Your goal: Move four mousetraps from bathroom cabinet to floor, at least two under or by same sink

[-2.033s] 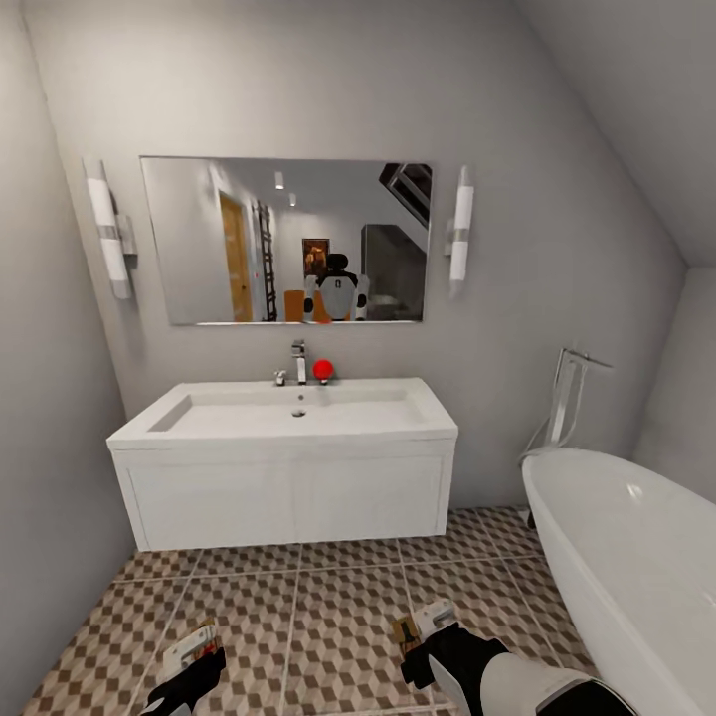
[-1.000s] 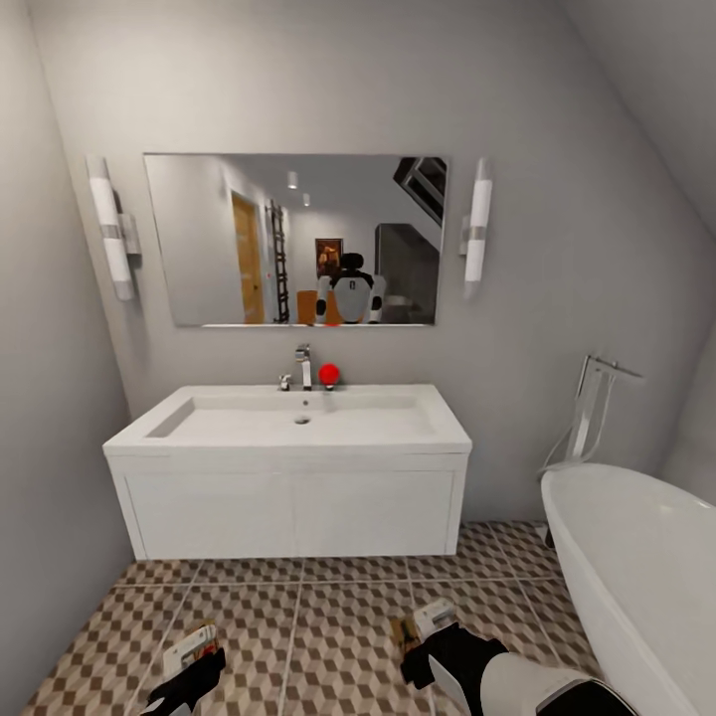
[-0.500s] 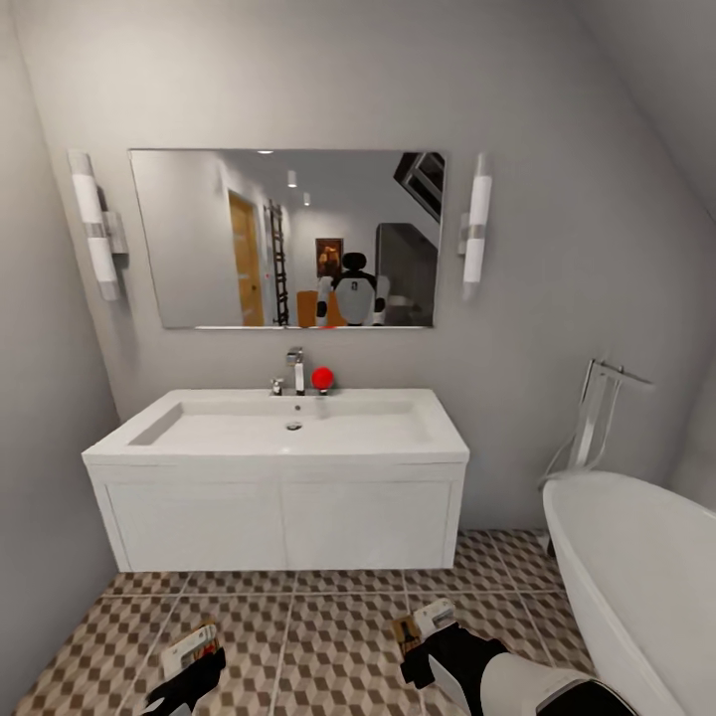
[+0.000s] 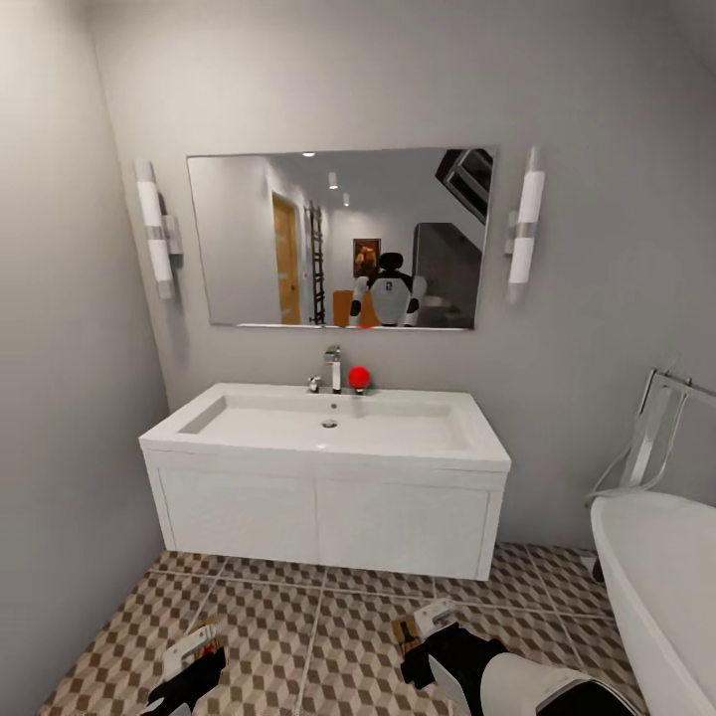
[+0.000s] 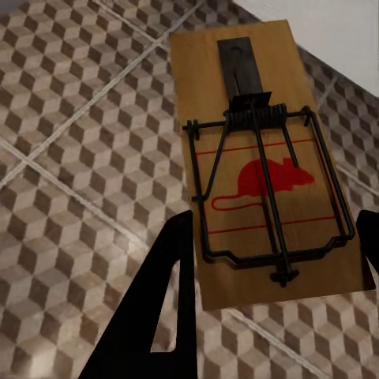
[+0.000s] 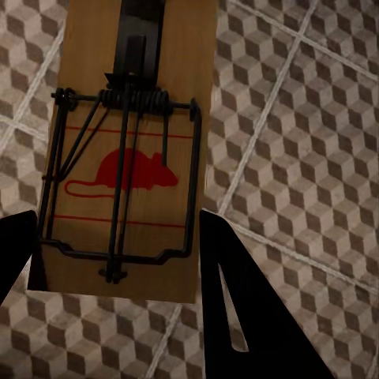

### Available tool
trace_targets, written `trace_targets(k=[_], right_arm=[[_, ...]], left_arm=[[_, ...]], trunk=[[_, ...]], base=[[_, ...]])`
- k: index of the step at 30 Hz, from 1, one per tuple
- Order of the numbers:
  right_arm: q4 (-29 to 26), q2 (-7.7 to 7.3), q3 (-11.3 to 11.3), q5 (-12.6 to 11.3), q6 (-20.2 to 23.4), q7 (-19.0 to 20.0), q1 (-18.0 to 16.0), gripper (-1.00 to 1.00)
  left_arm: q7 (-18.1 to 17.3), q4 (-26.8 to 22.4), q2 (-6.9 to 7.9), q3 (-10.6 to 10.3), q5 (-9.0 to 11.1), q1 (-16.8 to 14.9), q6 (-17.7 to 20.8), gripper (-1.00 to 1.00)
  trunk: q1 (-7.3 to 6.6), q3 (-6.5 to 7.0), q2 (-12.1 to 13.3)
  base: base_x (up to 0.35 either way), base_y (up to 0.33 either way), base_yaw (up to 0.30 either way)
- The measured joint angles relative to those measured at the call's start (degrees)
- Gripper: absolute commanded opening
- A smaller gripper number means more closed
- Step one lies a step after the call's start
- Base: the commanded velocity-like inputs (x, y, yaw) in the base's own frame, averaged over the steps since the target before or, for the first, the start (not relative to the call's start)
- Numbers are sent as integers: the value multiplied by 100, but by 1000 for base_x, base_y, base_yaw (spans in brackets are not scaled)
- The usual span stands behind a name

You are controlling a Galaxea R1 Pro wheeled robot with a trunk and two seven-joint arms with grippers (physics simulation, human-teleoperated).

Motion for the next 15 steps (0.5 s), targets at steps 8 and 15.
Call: trace_targets(k=[8, 15], right_arm=[[-1, 0, -1, 0, -3, 12, 0, -100], [-2, 0, -5, -1, -5, 13, 0, -100]], left_arm=[[0, -1, 0, 0, -5, 0, 0, -100], [1, -2, 0, 0, -3, 0, 0, -100]], trunk=[[0, 0, 0], [0, 0, 0]], base=[[0, 0, 210], [0, 0, 33]])
